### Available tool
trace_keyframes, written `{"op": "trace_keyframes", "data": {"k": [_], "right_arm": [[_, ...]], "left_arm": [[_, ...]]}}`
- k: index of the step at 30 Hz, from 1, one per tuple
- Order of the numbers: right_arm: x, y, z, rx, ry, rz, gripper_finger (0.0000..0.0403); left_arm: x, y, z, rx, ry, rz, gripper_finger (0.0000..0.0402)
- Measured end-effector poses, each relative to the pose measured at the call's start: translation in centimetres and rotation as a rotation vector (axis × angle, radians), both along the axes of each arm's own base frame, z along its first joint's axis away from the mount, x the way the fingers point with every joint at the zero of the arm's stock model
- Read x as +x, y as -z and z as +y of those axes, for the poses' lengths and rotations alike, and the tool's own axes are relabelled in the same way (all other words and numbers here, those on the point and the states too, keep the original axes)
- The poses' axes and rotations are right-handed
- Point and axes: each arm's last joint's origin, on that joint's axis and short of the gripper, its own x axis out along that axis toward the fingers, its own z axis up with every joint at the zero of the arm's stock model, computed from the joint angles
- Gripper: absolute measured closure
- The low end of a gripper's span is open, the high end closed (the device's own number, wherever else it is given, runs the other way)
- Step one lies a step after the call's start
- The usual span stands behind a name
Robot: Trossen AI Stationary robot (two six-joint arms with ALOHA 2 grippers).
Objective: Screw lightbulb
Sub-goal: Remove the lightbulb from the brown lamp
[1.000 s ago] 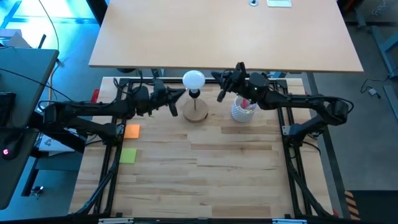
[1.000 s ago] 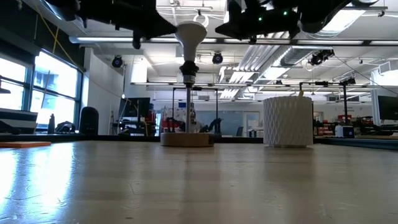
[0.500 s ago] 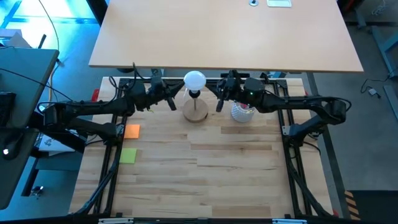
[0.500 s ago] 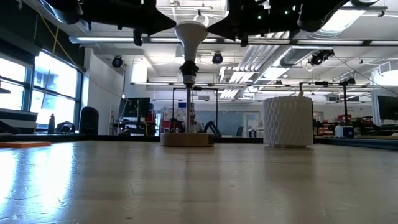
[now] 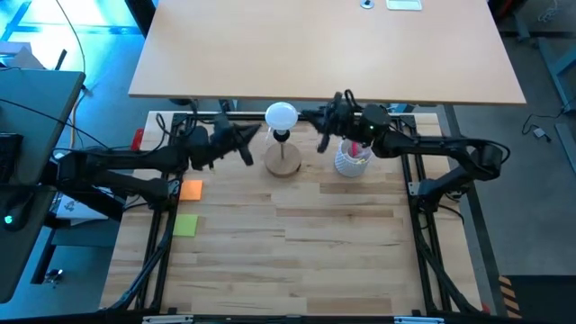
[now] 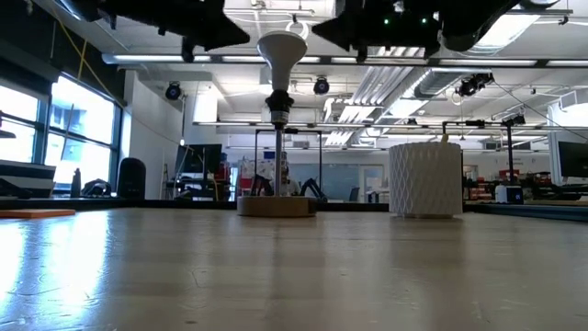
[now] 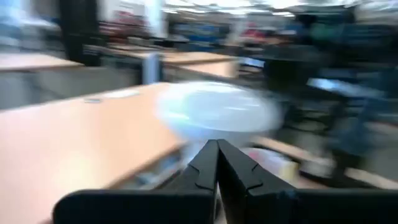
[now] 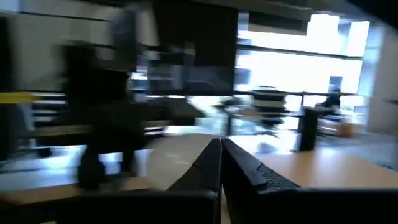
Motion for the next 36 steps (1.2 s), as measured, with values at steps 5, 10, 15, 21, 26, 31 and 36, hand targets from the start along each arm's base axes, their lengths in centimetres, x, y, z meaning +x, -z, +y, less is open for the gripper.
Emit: {"op": "trace_keyframes", "data": {"k": [5, 10, 15, 21, 26, 31, 36], "right_arm": [[0.5, 0.1, 1.8, -0.002, -0.242, 0.034, 0.0403], [0.6, 0.9, 1.5, 0.056, -0.086, 0.091, 0.0403], [1.1, 1.8, 0.3, 0.065, -0.037, 0.07, 0.0403], [1.3, 2.7, -2.2, 0.099, 0.037, -0.017, 0.0403], [0.3, 1.8, -3.5, 0.099, 0.118, -0.092, 0.0403], [-0.2, 0.3, -2.0, 0.024, -0.2, -0.095, 0.0403], [0.2, 0.6, -0.9, 0.065, -0.379, -0.044, 0.0403]], "left_arm": [[-1.0, -0.5, 2.0, 0.087, -0.054, 0.033, 0.0401], [-1.0, -1.2, 3.7, 0.045, 0.066, 0.002, 0.0401], [-0.2, -1.0, 3.8, -0.02, 0.209, -0.012, 0.0401], [0.8, -1.0, 1.6, -0.067, 0.359, -0.029, 0.0401], [0.5, -0.9, 0.2, -0.062, 0.323, 0.029, 0.0401], [-0.6, -1.1, 1.8, -0.026, 0.114, 0.065, 0.0401], [-0.9, -1.3, 4.1, -0.009, 0.059, 0.006, 0.0402]]}}
